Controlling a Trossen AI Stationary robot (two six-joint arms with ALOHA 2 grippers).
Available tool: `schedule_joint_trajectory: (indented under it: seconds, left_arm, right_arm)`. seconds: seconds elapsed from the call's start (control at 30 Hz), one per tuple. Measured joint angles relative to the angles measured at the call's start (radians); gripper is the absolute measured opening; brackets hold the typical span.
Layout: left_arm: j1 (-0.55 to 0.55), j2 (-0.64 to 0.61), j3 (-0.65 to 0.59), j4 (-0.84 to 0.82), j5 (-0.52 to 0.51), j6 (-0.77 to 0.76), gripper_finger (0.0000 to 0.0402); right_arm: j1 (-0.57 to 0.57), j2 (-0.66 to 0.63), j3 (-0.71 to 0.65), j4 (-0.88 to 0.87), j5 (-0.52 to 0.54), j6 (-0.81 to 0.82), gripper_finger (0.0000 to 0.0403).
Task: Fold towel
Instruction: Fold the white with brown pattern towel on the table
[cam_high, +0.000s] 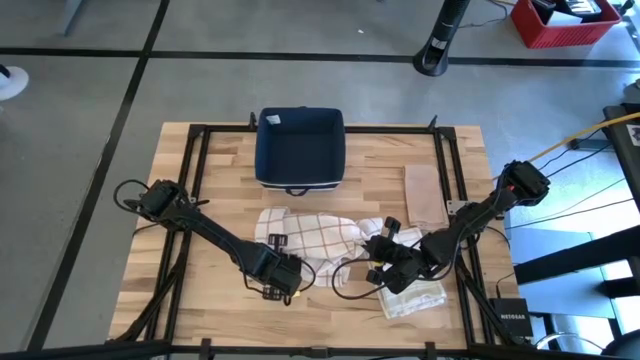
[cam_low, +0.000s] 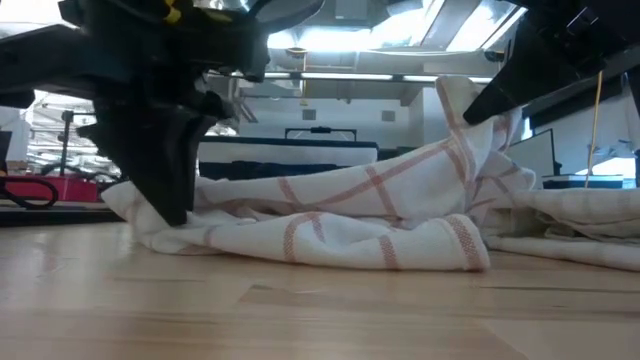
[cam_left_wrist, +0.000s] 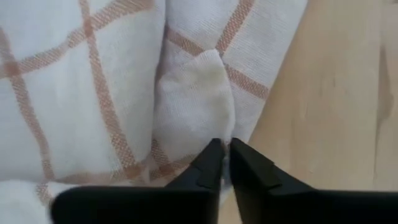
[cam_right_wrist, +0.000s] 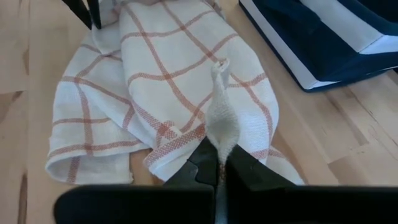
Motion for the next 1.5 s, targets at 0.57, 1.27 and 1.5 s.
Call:
schedule_joint_trajectory:
  seconds: [0.57,1.27,1.5]
  left_arm:
    - [-0.17,-0.37,0.141,-0.26,-0.351,-0.217,0.0003]
    - [-0.275,-0.921,0.141,0.213,-1.001,0.503,0.0003]
    - [-0.274,-0.98,0.141,0.686,-1.01,0.958,0.0003]
  right_arm:
    - [0.0,-0.036,0.145,-0.043,0.131,-0.23,0.0009]
    - [-0.119,-0.341,0.562,-0.082,0.386,-0.919,0.0009]
    - [-0.234,-0.354,0.698,-0.075,0.285,-1.014,0.0009]
